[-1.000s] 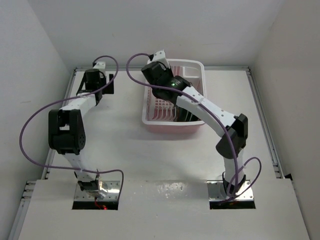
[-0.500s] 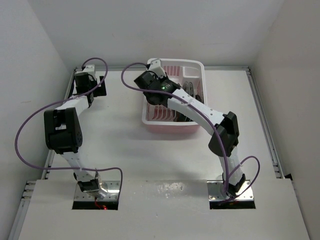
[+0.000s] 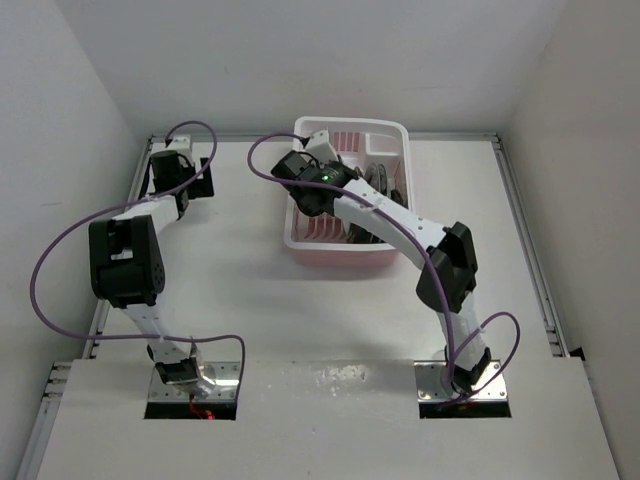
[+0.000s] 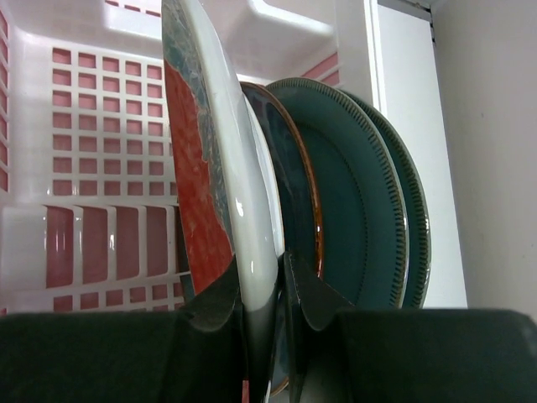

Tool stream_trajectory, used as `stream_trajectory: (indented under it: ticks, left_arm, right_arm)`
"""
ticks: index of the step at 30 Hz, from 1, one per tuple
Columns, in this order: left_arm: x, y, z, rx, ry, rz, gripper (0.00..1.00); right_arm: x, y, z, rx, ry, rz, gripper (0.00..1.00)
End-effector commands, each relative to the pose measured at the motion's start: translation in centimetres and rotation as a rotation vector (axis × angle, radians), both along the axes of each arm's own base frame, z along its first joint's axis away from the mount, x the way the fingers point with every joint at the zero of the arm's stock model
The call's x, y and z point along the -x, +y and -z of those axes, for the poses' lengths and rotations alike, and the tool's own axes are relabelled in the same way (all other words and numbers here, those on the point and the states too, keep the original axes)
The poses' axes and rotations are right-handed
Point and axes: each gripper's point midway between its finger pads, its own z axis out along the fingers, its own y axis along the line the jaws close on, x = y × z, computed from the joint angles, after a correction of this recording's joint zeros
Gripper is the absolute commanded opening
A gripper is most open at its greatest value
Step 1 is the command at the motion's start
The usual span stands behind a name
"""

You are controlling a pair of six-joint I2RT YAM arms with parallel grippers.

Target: Load the plates into the dish rack

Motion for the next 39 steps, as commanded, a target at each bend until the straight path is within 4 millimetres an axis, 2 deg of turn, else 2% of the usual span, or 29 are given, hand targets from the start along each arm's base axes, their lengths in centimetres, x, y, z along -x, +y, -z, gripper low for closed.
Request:
stream_trajectory:
  ticks: [1,8,14,17,20,23,25,27,31,33,36,39]
  left_arm:
    - [-0.1,0.1,-1.7,0.007,-0.054,-0.005,1.0]
    - [-0.2,0.0,-2.1,-0.001,-0.081,0.007,1.0]
    - [0.0,0.0,-1.7,-0.008,-0.071,0.011,1.0]
    - [0.0,-0.1,-2.1,-0.005,-0.081,0.02,1.0]
    - [0.0,-0.1,-2.1,-0.005,-0.081,0.02,1.0]
    - [0.0,-0.1,-2.1,-0.005,-0.081,0.02,1.0]
    - [0.0,-0.1,-2.1,-0.005,-0.081,0.02,1.0]
    - [0.0,-0.1,-2.1,-0.005,-0.081,0.02,1.0]
    - [0.0,-0.3,-2.1,-0.001,-0.081,0.028,1.0]
    - [0.0,-0.3,-2.1,-0.001,-0.081,0.028,1.0]
    - [0.0,-0.5,-2.1,0.003,-0.082,0.036,1.0]
    - [0.0,-0.5,-2.6,0.002,-0.091,0.036,1.0]
  right_arm:
    - [-0.4,-0.5,-3.5,-0.021,-0.143,0.064,0.0]
    - [-0.6,-0.3,-0.7,-0.001,-0.061,0.043,0.0]
    - [-0.7,-0.7,1.0,-0.073,-0.006,0.071,0.0]
    - [-0.7,-1.0,1.5,-0.077,0.01,0.084,0.0]
    - [-0.7,-1.1,1.3,-0.08,0.013,0.093,0.17]
    - [-0.7,-1.3,0.6,-0.091,-0.004,0.098,0.27]
    - [-0.6,-1.3,0.2,-0.098,-0.013,0.096,0.3]
    - [-0.6,-1.2,-0.2,-0.101,-0.024,0.093,0.39]
    - [-0.5,-0.7,-1.8,-0.116,-0.049,0.059,0.46]
    - [-0.5,0.2,-2.4,-0.127,-0.064,0.03,0.5]
    - [-0.4,0.3,-3.6,-0.147,-0.082,0.015,0.58]
    - [-0.4,0.4,-4.8,-0.184,-0.102,-0.002,0.61]
